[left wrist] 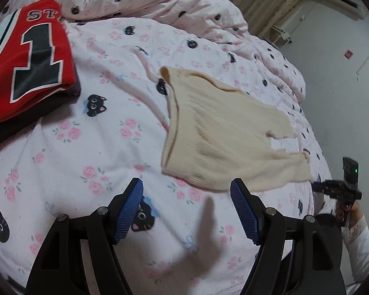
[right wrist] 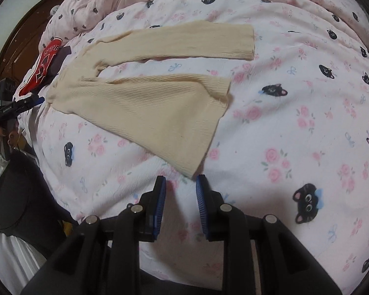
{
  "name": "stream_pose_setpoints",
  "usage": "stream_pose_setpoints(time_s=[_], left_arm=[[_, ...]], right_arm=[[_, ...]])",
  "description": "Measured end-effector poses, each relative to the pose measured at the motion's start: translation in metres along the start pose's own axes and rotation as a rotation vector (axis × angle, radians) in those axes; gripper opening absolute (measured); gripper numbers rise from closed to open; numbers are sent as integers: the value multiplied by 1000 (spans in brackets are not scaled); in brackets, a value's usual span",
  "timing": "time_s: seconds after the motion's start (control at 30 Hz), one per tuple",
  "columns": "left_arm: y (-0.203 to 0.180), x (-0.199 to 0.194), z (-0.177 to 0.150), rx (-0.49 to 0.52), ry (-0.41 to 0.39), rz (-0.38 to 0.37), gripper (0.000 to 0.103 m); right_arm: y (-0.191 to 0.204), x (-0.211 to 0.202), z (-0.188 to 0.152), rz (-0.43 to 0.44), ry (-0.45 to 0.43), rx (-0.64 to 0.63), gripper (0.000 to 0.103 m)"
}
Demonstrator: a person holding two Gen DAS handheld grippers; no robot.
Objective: Fold clothes
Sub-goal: 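Lay the sleeve across the top's body and open the right gripper, then close the left gripper on the hem edge while the right grasps the hem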
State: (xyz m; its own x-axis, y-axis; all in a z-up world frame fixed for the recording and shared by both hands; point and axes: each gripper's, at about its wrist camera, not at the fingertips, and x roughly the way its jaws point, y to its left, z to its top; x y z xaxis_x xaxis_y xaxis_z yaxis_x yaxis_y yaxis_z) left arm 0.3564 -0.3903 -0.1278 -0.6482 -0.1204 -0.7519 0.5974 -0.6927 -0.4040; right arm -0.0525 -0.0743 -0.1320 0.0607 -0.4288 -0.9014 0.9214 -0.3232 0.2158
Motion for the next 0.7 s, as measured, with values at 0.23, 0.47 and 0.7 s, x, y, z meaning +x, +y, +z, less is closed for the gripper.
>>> stream_pose_setpoints(time_s=[0.23,0.47,0.7], left_arm=[[-3,13,5,8,-6,5,68],[-2,23,12,-12,-13,1,67],[-5,29,15,-14,-14,9,54]], right_arm=[[4,3,-4,25,-40,11,29],[8,4,-5,23,-49,12,29],[7,3,-4,26,-59,26,29]])
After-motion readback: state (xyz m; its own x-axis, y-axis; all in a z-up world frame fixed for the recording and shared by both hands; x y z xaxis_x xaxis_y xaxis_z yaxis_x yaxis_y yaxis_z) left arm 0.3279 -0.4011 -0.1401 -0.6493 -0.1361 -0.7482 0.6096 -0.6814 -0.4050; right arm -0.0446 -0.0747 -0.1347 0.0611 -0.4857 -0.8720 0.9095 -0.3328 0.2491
